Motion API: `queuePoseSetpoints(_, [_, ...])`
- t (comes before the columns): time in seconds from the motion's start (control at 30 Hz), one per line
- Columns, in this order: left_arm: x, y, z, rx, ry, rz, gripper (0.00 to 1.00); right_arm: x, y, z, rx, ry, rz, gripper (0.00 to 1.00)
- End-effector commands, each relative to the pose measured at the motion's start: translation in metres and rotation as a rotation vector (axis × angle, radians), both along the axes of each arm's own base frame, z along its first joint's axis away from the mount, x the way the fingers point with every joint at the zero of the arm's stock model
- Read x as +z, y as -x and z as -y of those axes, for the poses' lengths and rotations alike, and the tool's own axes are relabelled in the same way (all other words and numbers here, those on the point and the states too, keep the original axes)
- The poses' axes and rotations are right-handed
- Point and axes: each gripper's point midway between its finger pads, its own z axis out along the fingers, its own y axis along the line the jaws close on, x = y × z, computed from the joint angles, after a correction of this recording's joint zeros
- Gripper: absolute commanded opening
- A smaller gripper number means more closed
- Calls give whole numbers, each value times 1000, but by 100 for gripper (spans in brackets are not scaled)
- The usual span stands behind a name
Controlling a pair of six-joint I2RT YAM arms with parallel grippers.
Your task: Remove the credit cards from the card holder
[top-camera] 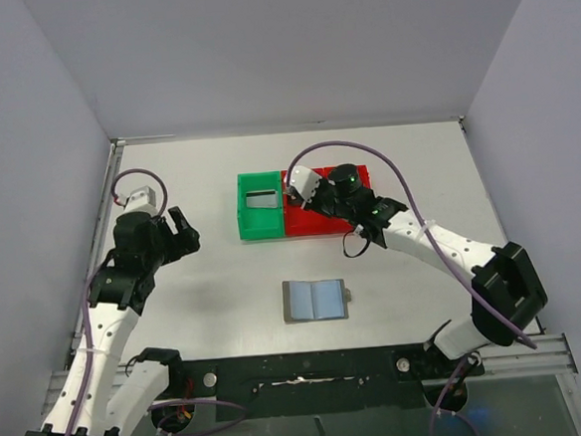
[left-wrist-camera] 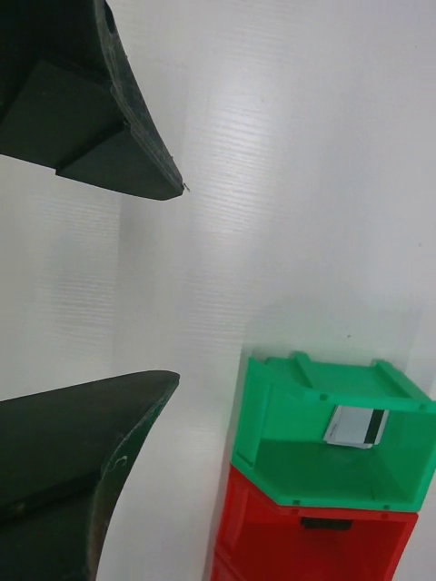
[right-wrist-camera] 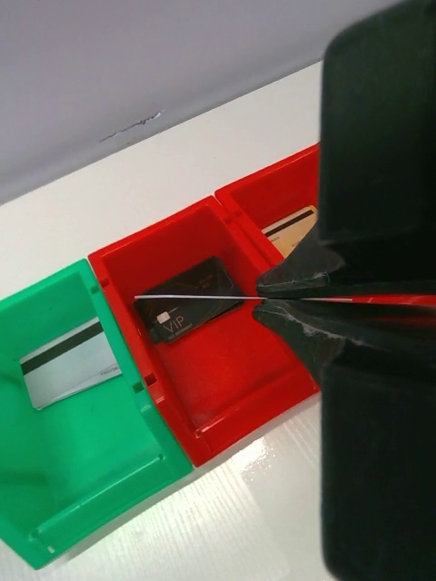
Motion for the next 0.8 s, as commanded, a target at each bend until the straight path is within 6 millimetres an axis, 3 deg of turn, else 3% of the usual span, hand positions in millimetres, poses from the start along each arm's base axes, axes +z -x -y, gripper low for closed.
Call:
queuePoseSetpoints(0.0, [1,4,-22,108,-40,93,75,-3,-17,-2,22,92,13,0])
queuePoseSetpoints(0.13, [14,6,-28,133,-42,160,75,-17,-33,-4,24,168,16,0])
queuePoseSetpoints(0.4, [9,5,-24,113,-42,130,75,-48,-69,-8,15,282,41,0])
queuePoseSetpoints(0.77, [13,6,-23,103,-42,150,76,-68,-111,-9,20,389,93,0])
